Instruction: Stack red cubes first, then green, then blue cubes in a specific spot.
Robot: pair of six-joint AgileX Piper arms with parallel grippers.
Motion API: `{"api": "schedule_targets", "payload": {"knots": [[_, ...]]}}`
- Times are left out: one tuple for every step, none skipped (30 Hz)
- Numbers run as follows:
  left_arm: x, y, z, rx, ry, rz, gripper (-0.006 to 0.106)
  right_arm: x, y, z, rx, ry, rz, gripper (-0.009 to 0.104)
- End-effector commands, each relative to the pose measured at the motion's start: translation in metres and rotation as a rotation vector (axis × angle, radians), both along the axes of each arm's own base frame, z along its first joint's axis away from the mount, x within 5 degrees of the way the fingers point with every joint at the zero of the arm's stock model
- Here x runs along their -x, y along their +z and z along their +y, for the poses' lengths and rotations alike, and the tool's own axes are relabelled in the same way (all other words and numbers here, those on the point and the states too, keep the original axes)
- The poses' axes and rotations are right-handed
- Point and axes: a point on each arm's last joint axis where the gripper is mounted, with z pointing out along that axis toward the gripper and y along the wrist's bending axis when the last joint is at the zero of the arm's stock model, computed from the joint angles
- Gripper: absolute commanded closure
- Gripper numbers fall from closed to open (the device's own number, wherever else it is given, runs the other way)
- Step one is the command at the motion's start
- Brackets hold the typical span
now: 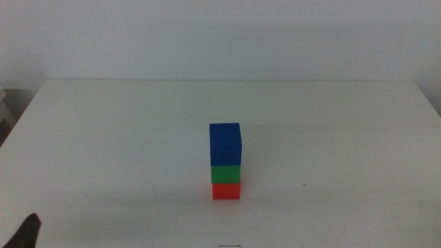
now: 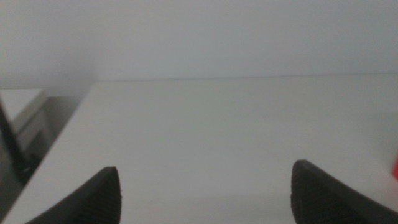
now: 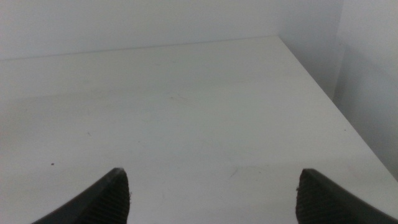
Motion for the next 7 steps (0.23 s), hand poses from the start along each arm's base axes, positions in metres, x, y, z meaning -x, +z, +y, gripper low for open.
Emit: {"api": "schedule_targets", "payload": {"knots": [[0.0011, 0.0103, 0.0021, 0.029, 0.038, -0.108, 0.007, 0.0006, 0.0135, 0.0000, 0.025, 0.002, -0.111, 0.006], [0.0011, 0.0103, 0.0027, 0.028, 0.047, -0.108, 0.007, 0.0006, 0.0135, 0.0000, 0.025, 0.002, -0.111, 0.006], [0.0011, 0.0103, 0.0030, 0.028, 0.053, -0.108, 0.007, 0.0006, 0.0135, 0.0000, 0.025, 0.002, -0.111, 0.006], [0.0011, 0.0103, 0.0032, 0.028, 0.056, -0.108, 0.007, 0.0006, 0.0135, 0.0000, 0.025, 0.002, -0.111, 0.006], [0.0011, 0.0103, 0.0032, 0.028, 0.057, -0.108, 0.007, 0.0006, 0.0135, 0.0000, 0.025, 0.002, -0.111, 0.006], [0.0011, 0.0103, 0.0032, 0.028, 0.057, -0.108, 0.007, 0.0006, 0.0135, 0.0000, 0.025, 0.002, -0.111, 0.006], [0.0011, 0.0103, 0.0032, 0.028, 0.057, -0.108, 0.007, 0.0006, 0.0135, 0.0000, 0.025, 0.002, -0.111, 0.006]]}}
